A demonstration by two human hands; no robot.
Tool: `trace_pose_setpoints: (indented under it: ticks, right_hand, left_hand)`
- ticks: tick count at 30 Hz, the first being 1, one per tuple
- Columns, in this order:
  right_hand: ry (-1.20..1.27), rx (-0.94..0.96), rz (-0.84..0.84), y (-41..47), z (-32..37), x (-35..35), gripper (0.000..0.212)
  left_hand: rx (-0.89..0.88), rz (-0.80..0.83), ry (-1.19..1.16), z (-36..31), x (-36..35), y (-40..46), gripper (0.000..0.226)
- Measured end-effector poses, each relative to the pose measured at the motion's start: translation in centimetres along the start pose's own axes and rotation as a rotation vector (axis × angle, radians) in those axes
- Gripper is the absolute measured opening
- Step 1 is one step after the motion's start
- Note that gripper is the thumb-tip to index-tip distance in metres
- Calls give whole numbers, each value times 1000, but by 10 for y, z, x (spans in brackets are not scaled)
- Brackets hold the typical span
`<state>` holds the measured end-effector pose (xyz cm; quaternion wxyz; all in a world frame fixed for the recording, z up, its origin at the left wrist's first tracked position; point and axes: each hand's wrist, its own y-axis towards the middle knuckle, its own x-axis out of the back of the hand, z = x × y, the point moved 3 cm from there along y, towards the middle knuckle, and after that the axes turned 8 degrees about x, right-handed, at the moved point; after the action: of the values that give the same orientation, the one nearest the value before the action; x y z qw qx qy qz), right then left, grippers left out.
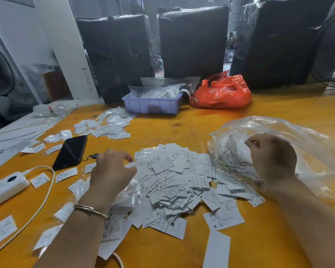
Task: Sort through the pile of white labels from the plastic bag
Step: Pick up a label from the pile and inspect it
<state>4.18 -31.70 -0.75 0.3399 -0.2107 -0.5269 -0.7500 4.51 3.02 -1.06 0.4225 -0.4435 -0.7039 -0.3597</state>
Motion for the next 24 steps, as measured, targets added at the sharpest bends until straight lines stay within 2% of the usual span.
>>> trace_pose_setpoints:
  ticks: [4,6,7,9,11,14,18,21,24]
  right_hand:
    - [168,38,-101,1,5,5,14]
    - [394,-2,-130,-3,12,8,13]
    - [588,-64,-109,-5,16,8,11]
    - [1044,-218,57,-12,32,4,13]
    - [1304,-301,281,-22,48,-4,16]
    - [1429,-260,483,-36,69,-12,27]
    - [1444,-128,541,-49,85,-15,36]
    - [1433,-116,520,-52,88,-16,36]
    - [1392,-130,501,-53,88,-17,35]
  left_hand:
    - [-169,-115,-224,-15,-2,-8,14]
    - [-262,-133,-284,-22,-4,-14,13]
    - [-301,-136,-292,-25,-5,-17,13]
    - [-351,-117,-331,-32,-6,-23,16]
    - [-378,-37,-438,-38,-7,-30,23]
    - [-397,218,-633,-46,-8,-39,46]
    - [-385,625,-824,-56,-16,-50,60]
    - [-345,763,-885,-59,-21,-55,47]
    - [-317,757,-842,-58,-23,-55,20]
